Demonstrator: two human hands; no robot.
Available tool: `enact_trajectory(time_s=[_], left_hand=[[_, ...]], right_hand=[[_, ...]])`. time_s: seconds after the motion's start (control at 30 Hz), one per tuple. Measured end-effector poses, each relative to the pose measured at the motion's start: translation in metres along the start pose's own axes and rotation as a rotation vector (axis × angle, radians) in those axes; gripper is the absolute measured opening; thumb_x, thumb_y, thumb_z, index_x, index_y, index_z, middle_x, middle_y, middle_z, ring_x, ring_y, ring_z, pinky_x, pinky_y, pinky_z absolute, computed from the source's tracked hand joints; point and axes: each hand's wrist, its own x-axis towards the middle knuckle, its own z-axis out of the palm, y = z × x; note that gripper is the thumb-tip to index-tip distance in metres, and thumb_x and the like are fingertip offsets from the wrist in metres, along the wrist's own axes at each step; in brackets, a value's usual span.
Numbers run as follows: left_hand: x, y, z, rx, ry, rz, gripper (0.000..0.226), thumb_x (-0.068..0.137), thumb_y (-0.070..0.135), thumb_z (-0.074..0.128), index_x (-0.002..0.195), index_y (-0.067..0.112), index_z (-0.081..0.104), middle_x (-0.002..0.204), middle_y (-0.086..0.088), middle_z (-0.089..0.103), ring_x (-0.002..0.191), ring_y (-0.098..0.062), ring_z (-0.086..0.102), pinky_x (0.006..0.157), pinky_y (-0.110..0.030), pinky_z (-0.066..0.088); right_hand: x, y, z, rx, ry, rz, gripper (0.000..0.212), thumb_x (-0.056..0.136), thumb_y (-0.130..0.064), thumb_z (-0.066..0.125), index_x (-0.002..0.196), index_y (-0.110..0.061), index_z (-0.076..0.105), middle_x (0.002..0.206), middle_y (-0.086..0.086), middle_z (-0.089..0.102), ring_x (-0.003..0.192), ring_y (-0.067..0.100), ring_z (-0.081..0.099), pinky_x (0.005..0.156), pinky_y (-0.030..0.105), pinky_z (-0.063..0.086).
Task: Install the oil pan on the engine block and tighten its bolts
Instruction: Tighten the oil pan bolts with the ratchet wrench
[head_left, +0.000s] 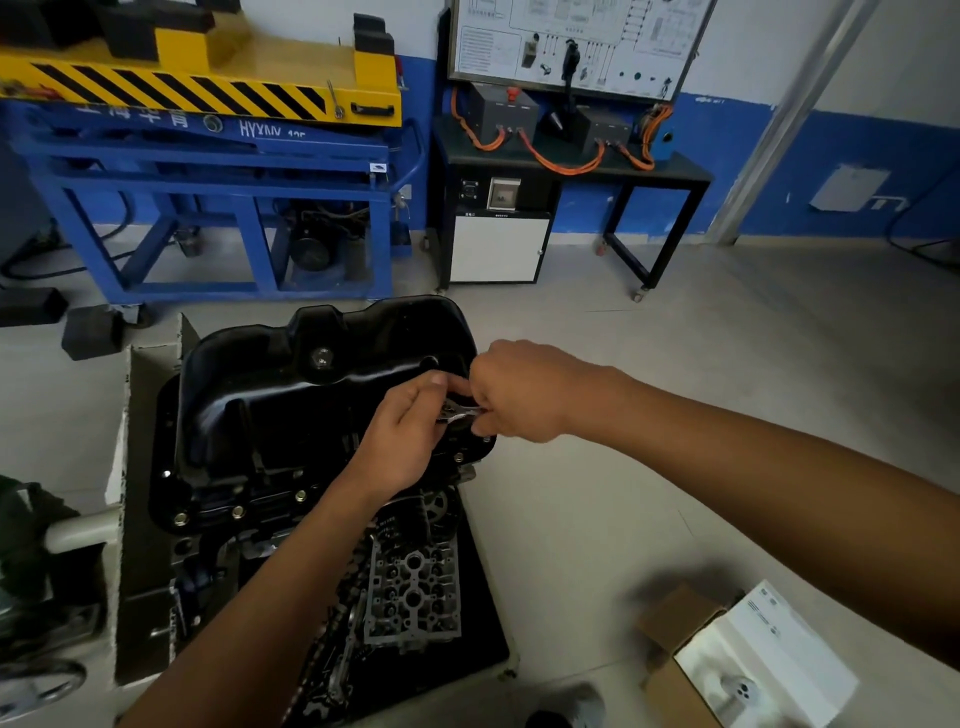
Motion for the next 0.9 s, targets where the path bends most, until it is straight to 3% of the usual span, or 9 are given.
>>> enact_trajectory(time_s=[0.13, 0.27, 0.33, 0.43, 0.5, 0.63, 0.77, 0.83, 0.9], left_hand=[[0.002, 0.005, 0.003, 0.02, -0.072, -0.018, 0.037, 0.11, 0.016, 0.029, 0.119, 0.021, 0.064, 0.057, 0.017, 0.059, 0.052, 0.002, 0.049, 0.055, -0.012, 0.039], [0.005, 0.007, 0.001, -0.065, -0.103, -0.1, 0.035, 0.11, 0.017, 0.032, 0.137, 0.017, 0.055, 0.054, 0.013, 0.051, 0.05, 0.001, 0.046, 0.054, -0.01, 0.038], [0.004, 0.005, -0.002, -0.066, -0.063, -0.09, 0.033, 0.109, 0.021, 0.035, 0.131, 0.019, 0.06, 0.055, 0.01, 0.045, 0.051, -0.005, 0.04, 0.052, -0.016, 0.035], [0.004, 0.001, -0.003, -0.08, 0.074, -0.064, 0.029, 0.108, 0.024, 0.039, 0.113, 0.022, 0.068, 0.054, 0.009, 0.046, 0.051, -0.008, 0.04, 0.052, -0.022, 0.034], [0.007, 0.0, -0.004, -0.111, 0.17, -0.079, 0.026, 0.107, 0.025, 0.043, 0.106, 0.021, 0.069, 0.059, 0.009, 0.05, 0.054, -0.008, 0.043, 0.053, -0.025, 0.037], [0.008, -0.001, -0.003, -0.108, 0.206, -0.05, 0.022, 0.104, 0.031, 0.048, 0.104, 0.023, 0.069, 0.078, -0.005, 0.06, 0.075, -0.023, 0.054, 0.071, -0.041, 0.046], [0.008, -0.002, -0.006, -0.03, 0.195, -0.008, 0.025, 0.103, 0.026, 0.044, 0.102, 0.021, 0.069, 0.071, 0.017, 0.062, 0.071, -0.009, 0.054, 0.073, -0.034, 0.043], [0.007, -0.002, -0.007, -0.027, 0.181, -0.026, 0.028, 0.107, 0.017, 0.041, 0.103, 0.017, 0.069, 0.074, 0.016, 0.063, 0.074, -0.011, 0.054, 0.075, -0.032, 0.043], [0.006, 0.0, -0.009, -0.024, 0.155, -0.035, 0.03, 0.108, 0.013, 0.038, 0.106, 0.011, 0.068, 0.084, -0.001, 0.065, 0.082, -0.017, 0.055, 0.077, -0.03, 0.044]], right_hand=[[0.012, 0.009, 0.003, -0.12, 0.151, 0.018, 0.044, 0.092, -0.028, 0.065, 0.06, -0.024, 0.034, 0.064, -0.002, 0.037, 0.054, 0.018, 0.04, 0.048, 0.029, 0.022], [0.019, 0.014, 0.011, -0.074, 0.218, 0.023, 0.023, 0.092, -0.023, 0.058, 0.071, -0.012, 0.055, 0.079, 0.007, 0.058, 0.07, 0.027, 0.057, 0.056, 0.037, 0.043], [0.018, 0.016, 0.013, -0.059, 0.22, -0.008, 0.024, 0.093, -0.025, 0.057, 0.073, -0.013, 0.057, 0.081, 0.007, 0.06, 0.072, 0.027, 0.057, 0.059, 0.039, 0.045], [0.01, 0.016, 0.009, -0.027, 0.206, -0.017, 0.04, 0.092, -0.032, 0.06, 0.057, -0.026, 0.042, 0.066, 0.001, 0.048, 0.061, 0.025, 0.051, 0.052, 0.032, 0.036], [0.004, 0.011, 0.004, 0.04, 0.156, -0.019, 0.045, 0.091, -0.035, 0.065, 0.053, -0.025, 0.042, 0.057, -0.001, 0.045, 0.052, 0.02, 0.047, 0.05, 0.031, 0.037], [-0.007, -0.012, 0.002, 0.182, -0.053, -0.11, 0.05, 0.09, -0.034, 0.066, 0.046, -0.016, 0.05, 0.043, 0.001, 0.057, 0.042, 0.012, 0.05, 0.052, 0.031, 0.046], [-0.008, -0.03, 0.009, 0.291, -0.08, -0.17, 0.046, 0.087, -0.033, 0.073, 0.052, -0.012, 0.052, 0.047, 0.0, 0.051, 0.043, 0.012, 0.043, 0.052, 0.032, 0.043], [-0.006, -0.03, 0.009, 0.316, -0.124, -0.166, 0.043, 0.086, -0.032, 0.075, 0.054, -0.013, 0.054, 0.051, 0.001, 0.053, 0.044, 0.011, 0.043, 0.053, 0.032, 0.044], [-0.005, -0.026, 0.005, 0.316, -0.187, -0.151, 0.041, 0.085, -0.032, 0.077, 0.055, -0.013, 0.055, 0.052, 0.0, 0.054, 0.046, 0.01, 0.044, 0.053, 0.03, 0.041]])
